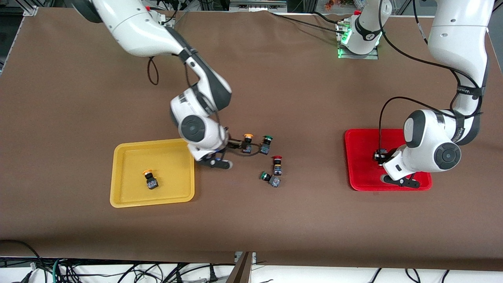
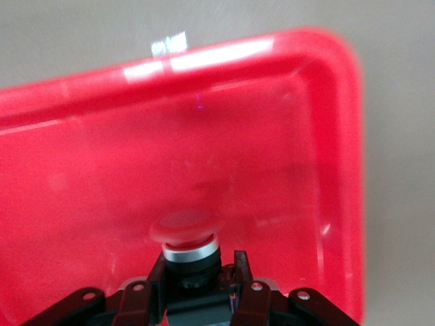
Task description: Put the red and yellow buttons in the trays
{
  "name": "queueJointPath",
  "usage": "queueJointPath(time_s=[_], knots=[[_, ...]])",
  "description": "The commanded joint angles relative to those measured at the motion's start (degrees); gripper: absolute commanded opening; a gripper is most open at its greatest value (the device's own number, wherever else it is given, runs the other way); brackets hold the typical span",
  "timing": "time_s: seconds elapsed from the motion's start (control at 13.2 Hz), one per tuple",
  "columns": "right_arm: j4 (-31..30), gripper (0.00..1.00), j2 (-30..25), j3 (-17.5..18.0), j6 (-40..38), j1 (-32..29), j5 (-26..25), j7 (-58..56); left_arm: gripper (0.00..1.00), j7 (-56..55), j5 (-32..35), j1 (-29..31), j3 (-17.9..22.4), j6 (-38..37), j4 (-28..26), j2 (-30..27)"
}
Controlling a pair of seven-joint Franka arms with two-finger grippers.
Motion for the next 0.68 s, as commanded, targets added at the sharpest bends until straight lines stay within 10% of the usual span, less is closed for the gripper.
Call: queueJointPath(time_s=[0.0, 0.15, 0.61], knots=[[-0.37, 1.00, 1.92, -0.24, 3.80, 2.04, -0.72, 5.41, 0.56, 1.45, 0.31, 0.80, -0.86, 0.65, 0.01, 2.07], [-0.63, 1.00, 2.62, -0.42, 5.30, 3.19, -0.98, 5.86, 1.00, 1.37, 0.31, 0.71, -0.86, 0.66, 0.19, 2.08], [-3.00, 0.84, 4.03, -1.39, 9.95, 5.12, -2.65, 6.22, 1.00, 0.40, 0.13, -0.95, -2.87, -1.44, 1.15, -2.31]])
